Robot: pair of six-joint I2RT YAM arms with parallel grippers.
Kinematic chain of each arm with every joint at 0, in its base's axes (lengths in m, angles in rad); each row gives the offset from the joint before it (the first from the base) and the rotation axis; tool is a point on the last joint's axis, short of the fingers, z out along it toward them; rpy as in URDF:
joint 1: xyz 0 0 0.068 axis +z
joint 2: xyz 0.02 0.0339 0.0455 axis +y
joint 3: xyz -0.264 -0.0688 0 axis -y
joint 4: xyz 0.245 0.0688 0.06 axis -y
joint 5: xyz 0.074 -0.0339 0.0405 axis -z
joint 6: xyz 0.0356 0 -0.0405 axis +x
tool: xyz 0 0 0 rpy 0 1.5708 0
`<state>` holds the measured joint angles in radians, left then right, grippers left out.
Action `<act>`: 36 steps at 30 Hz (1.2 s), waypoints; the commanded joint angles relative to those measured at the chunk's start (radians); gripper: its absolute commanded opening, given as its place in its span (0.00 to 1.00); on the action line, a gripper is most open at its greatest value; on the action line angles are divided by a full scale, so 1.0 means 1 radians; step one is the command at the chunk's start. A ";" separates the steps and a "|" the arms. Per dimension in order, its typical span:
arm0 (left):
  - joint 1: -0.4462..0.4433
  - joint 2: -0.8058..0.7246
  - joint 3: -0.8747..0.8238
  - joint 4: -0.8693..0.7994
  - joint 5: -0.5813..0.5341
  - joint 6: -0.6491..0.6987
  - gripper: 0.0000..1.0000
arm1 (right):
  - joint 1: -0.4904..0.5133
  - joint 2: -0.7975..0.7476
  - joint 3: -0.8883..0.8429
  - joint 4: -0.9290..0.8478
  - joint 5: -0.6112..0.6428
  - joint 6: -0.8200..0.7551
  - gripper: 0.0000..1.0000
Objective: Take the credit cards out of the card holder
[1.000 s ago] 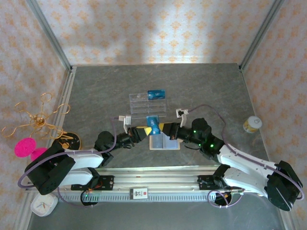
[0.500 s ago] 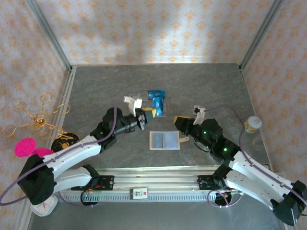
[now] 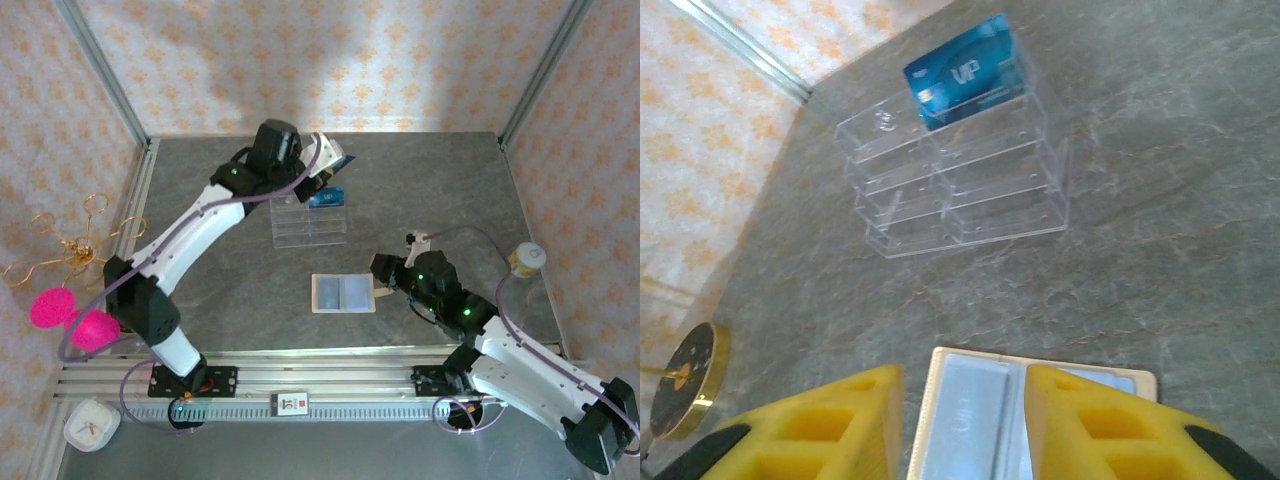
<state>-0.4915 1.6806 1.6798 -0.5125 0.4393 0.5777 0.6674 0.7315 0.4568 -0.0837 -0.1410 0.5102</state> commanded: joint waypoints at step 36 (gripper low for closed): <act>0.041 0.375 0.284 -0.319 -0.097 0.477 0.00 | -0.267 0.424 0.150 0.058 -0.196 -0.012 0.39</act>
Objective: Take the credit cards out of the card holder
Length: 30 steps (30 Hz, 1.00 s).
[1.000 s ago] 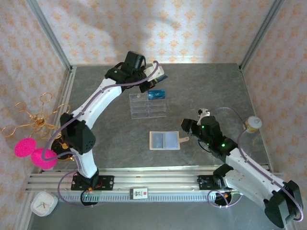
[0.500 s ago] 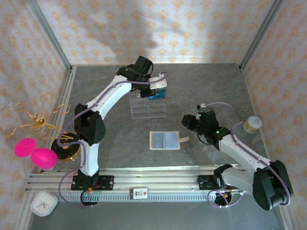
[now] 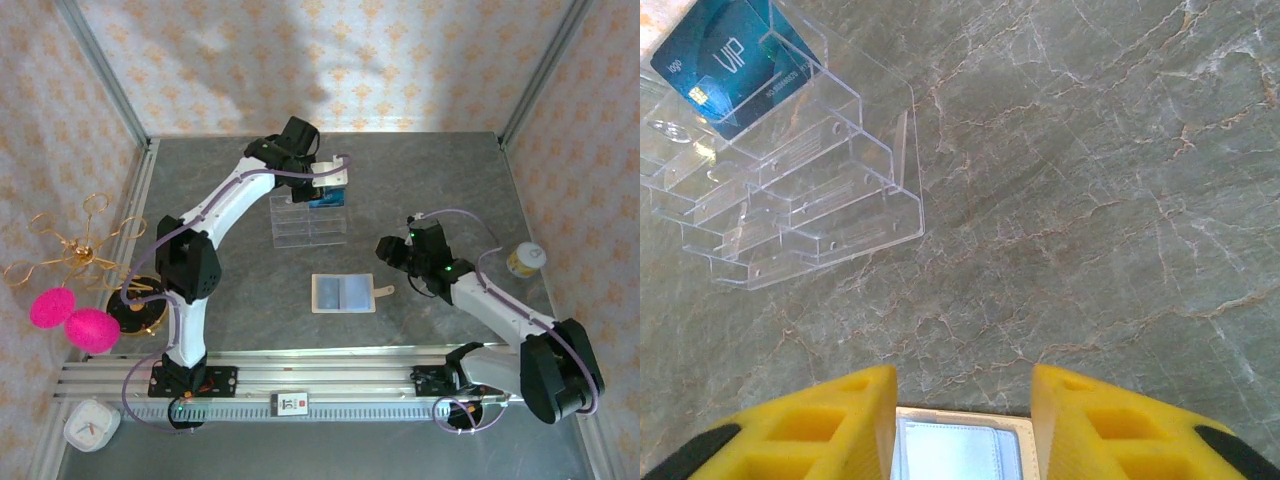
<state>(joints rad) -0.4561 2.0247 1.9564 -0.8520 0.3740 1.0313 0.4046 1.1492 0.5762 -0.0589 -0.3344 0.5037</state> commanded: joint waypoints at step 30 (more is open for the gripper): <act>0.022 0.035 -0.096 0.120 -0.049 0.018 0.00 | -0.006 0.026 0.042 0.042 -0.009 -0.004 0.39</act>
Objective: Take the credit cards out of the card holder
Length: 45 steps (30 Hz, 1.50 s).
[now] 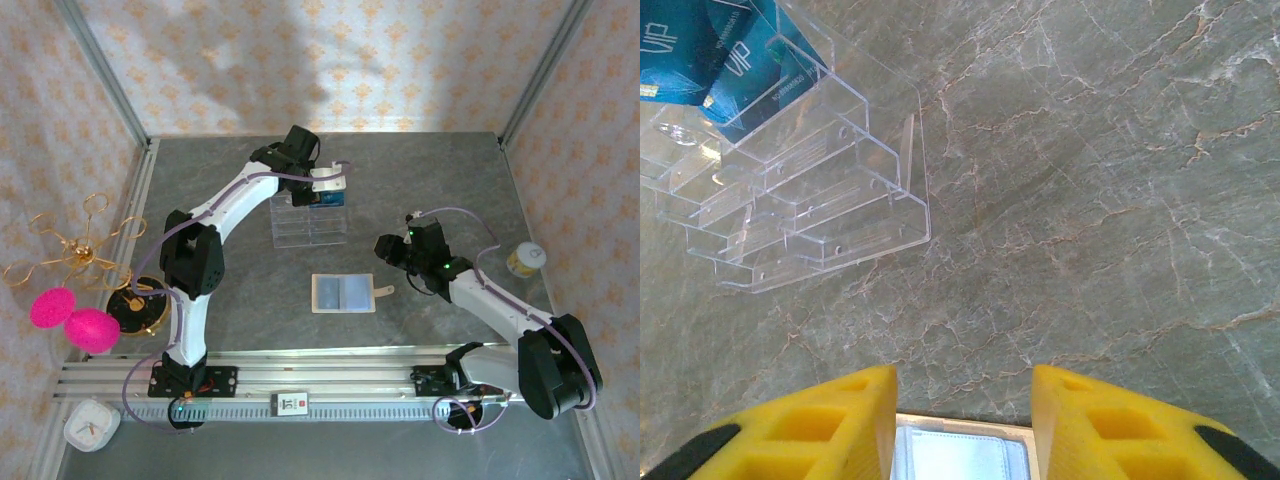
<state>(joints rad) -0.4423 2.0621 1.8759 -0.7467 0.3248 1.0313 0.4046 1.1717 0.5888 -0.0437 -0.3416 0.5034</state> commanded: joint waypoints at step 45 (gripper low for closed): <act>-0.124 -0.841 -1.001 1.118 0.014 -1.425 0.48 | 0.549 0.328 0.144 -0.025 0.348 -0.190 0.43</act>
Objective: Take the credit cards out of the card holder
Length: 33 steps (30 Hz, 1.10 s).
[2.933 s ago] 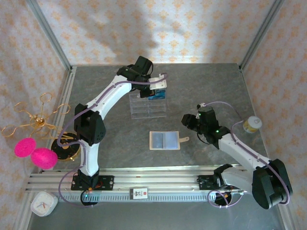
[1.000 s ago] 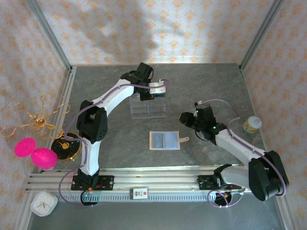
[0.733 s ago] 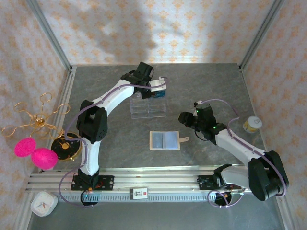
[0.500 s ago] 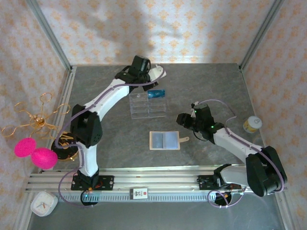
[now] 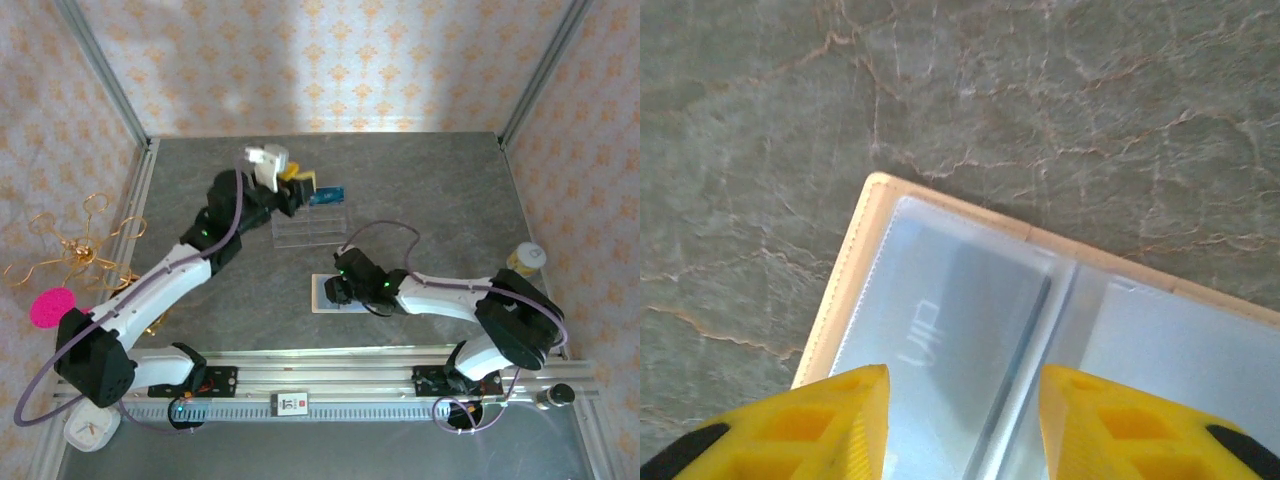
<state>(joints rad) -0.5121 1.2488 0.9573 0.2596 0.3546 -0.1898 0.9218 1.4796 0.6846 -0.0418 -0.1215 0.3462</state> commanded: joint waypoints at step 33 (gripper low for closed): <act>-0.220 0.021 -0.630 0.314 -0.078 -0.527 0.00 | 0.164 0.009 -0.104 0.302 0.169 0.238 0.00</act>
<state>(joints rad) -0.7082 1.2362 0.3317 0.4789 0.2546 -0.6983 1.0813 1.5124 0.5957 0.1753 0.0605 0.5385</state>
